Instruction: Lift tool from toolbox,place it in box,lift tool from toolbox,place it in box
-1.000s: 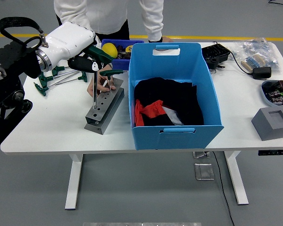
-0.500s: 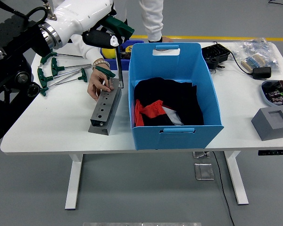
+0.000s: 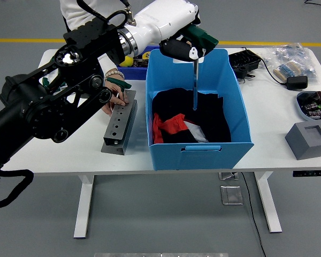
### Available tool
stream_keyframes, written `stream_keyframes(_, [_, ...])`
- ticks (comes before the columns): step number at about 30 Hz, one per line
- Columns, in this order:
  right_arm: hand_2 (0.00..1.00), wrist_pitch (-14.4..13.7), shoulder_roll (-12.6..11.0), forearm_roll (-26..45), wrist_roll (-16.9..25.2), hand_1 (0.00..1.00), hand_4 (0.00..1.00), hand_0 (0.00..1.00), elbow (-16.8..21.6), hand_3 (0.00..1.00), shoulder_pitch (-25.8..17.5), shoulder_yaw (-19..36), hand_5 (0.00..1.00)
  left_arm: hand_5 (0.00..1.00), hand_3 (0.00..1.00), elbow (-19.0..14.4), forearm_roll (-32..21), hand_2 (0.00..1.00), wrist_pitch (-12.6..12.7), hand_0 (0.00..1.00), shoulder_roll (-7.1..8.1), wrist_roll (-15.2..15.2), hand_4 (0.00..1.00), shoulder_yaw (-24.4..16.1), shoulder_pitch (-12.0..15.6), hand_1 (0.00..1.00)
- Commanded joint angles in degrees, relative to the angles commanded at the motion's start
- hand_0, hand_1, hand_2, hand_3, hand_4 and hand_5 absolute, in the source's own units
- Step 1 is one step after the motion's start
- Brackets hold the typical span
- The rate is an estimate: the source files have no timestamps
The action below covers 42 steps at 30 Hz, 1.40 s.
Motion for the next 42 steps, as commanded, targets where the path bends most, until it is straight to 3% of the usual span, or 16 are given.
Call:
stream_keyframes(7, [0.712, 0.28, -0.27, -0.85, -0.57, 0.661, 0.862, 0.668, 0.0, 0.586, 1.0, -0.66, 0.676, 0.502, 0.081, 7.27, -1.53, 0.002, 4.24, 0.15, -4.63, -3.99, 0.622, 4.53, 0.98, 0.002])
stream_keyframes(9, [0.712, 0.26, -0.3, -0.75, -0.58, 0.66, 0.862, 0.669, 0.0, 0.587, 1.14, -0.82, 0.677, 0.501, 0.084, 8.99, -1.91, 0.002, 5.04, 0.15, -5.34, -4.71, 0.62, 5.73, 0.74, 0.002])
stream_keyframes(13, [0.712, 0.23, -0.43, -0.6, -0.58, 0.66, 0.862, 0.669, 0.0, 0.587, 1.45, -1.22, 0.677, 0.501, 0.084, 14.37, -2.66, 0.002, 6.61, 0.15, -5.41, -6.26, 0.62, 8.98, -0.74, 0.002])
stream_keyframes(14, [0.712, 0.21, -0.47, -0.46, -0.56, 0.661, 0.862, 0.67, 0.0, 0.587, 1.52, -1.38, 0.677, 0.489, 0.126, 16.04, -2.93, 0.021, 6.97, 0.181, -5.41, -6.68, 0.616, 9.85, -1.35, 0.002])
stream_keyframes(19, [0.712, 0.19, -0.59, -0.24, -0.51, 0.661, 0.862, 0.67, 0.0, 0.587, 1.72, -1.75, 0.677, 0.489, 0.126, 20.34, -4.3, 0.021, 6.56, 0.181, -5.41, -7.88, 0.616, 11.24, -2.98, 0.002])
stream_keyframes(20, [0.711, 0.19, -0.6, -0.19, -0.5, 0.661, 0.862, 0.673, 0.0, 0.585, 1.75, -1.81, 0.676, 0.555, 0.354, 21.05, -4.96, 0.167, 6.39, 0.27, -5.41, -8.17, 0.723, 11.55, -3.25, 0.151])
stream_keyframes(22, [0.711, 0.2, -0.64, -0.21, -0.51, 0.661, 0.862, 0.673, 0.0, 0.585, 1.81, -1.92, 0.676, 0.555, 0.354, 22.64, -6.46, 0.167, 6.08, 0.27, -5.41, -8.6, 0.723, 12.12, -3.71, 0.151])
stream_keyframes(26, [0.711, 0.3, -0.78, -0.13, -0.46, 0.661, 0.862, 0.673, 0.0, 0.585, 2.05, -2.45, 0.676, 0.555, 0.354, 24.75, -7.6, 0.167, 6.06, 0.27, -5.41, -9.23, 0.723, 12.18, -4.13, 0.151])
stream_keyframes(27, [0.711, 0.32, -0.83, -0.13, -0.45, 0.66, 0.862, 0.671, 0.0, 0.585, 2.15, -2.59, 0.676, 0.612, 0.44, 25.31, -7.61, 0.208, 5.99, 0.301, -5.41, -9.4, 0.775, 12.16, -4.27, 0.197])
stream_keyframes(32, [0.711, 0.29, -1.04, -0.2, -0.4, 0.66, 0.862, 0.671, 0.0, 0.585, 2.5, -2.87, 0.676, 0.612, 0.44, 27.51, -7.94, 0.208, 5.75, 0.301, -5.41, -10.42, 0.775, 12.84, -5.07, 0.197])
stream_keyframes(33, [0.712, 0.27, -1.08, -0.22, -0.38, 0.66, 0.861, 0.67, 0.0, 0.585, 2.6, -2.92, 0.676, 0.614, 0.579, 28.03, -8.01, 0.376, 5.75, 0.355, -5.41, -10.68, 0.791, 12.9, -5.23, 0.337])
stream_keyframes(37, [0.712, 0.19, -1.22, -0.27, -0.34, 0.66, 0.861, 0.67, 0.0, 0.585, 2.95, -3.05, 0.676, 0.614, 0.579, 29.29, -9.29, 0.376, 6.09, 0.355, -5.41, -11.84, 0.791, 12.98, -5.7, 0.337])
stream_keyframes(38, [0.712, 0.16, -1.29, -0.32, -0.32, 0.659, 0.861, 0.67, 0.0, 0.582, 3.09, -3.11, 0.675, 0.619, 0.629, 29.36, -9.7, 0.518, 6.27, 0.383, -5.41, -12.29, 0.803, 13.0, -5.92, 0.444])
stream_keyframes(42, [0.712, 0.15, -1.45, -0.75, -0.38, 0.659, 0.861, 0.67, 0.0, 0.582, 3.47, -3.05, 0.675, 0.619, 0.629, 29.01, -10.69, 0.518, 6.81, 0.383, -5.41, -13.44, 0.803, 12.93, -6.51, 0.444])
